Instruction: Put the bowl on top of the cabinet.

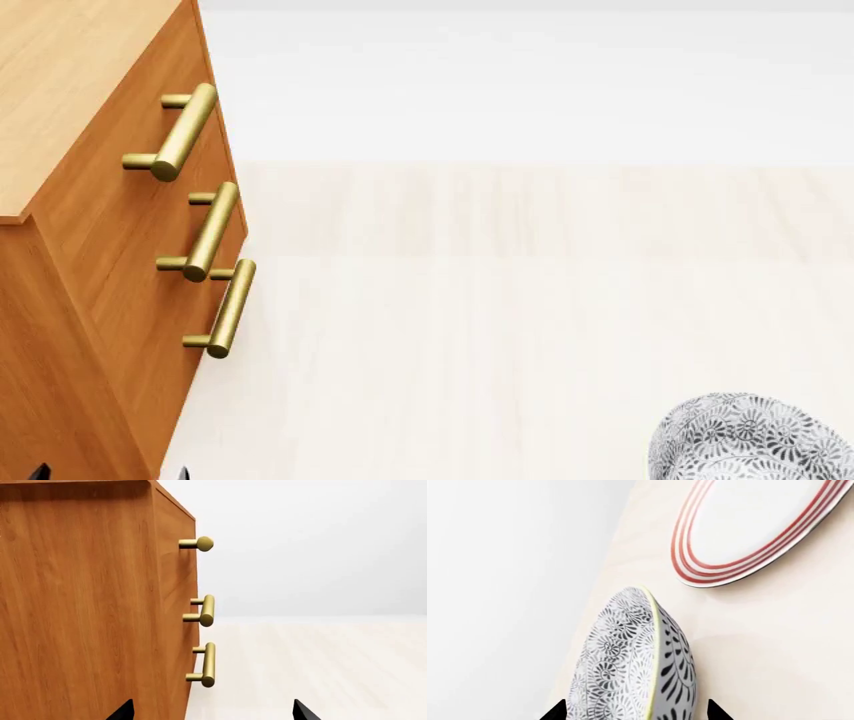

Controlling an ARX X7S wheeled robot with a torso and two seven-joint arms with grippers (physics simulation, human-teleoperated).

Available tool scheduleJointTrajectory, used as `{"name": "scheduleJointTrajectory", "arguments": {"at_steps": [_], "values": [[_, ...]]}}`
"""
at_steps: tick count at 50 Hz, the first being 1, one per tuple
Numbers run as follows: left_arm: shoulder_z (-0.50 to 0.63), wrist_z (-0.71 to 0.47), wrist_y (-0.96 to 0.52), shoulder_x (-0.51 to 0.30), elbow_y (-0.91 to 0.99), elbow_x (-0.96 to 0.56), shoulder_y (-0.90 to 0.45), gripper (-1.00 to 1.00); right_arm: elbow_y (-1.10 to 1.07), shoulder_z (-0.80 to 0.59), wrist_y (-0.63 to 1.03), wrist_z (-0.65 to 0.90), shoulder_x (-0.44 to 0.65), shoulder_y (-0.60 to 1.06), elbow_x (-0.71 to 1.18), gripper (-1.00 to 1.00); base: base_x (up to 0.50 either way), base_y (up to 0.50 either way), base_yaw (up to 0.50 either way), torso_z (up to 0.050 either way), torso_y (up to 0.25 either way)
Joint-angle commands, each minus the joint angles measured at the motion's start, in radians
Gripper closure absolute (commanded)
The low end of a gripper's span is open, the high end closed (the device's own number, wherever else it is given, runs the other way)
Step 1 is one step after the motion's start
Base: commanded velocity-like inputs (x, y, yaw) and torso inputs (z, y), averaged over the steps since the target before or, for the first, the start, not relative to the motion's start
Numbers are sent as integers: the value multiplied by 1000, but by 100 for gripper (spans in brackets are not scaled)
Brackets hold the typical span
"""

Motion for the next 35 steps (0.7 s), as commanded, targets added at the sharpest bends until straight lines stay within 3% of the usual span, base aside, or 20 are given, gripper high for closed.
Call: {"name": "scheduleJointTrajectory", "arguments": {"at_steps": [1, 35], "values": [[-10, -10, 1, 8, -5, 32, -2, -100, 24, 10, 9, -12, -8, 18, 5, -100, 0, 0, 0, 0, 0], [-1, -19, 5, 0, -3, 28, -3, -100, 100, -24, 45, -11, -4, 84, -1, -100, 0, 0, 0, 0, 0]]}}
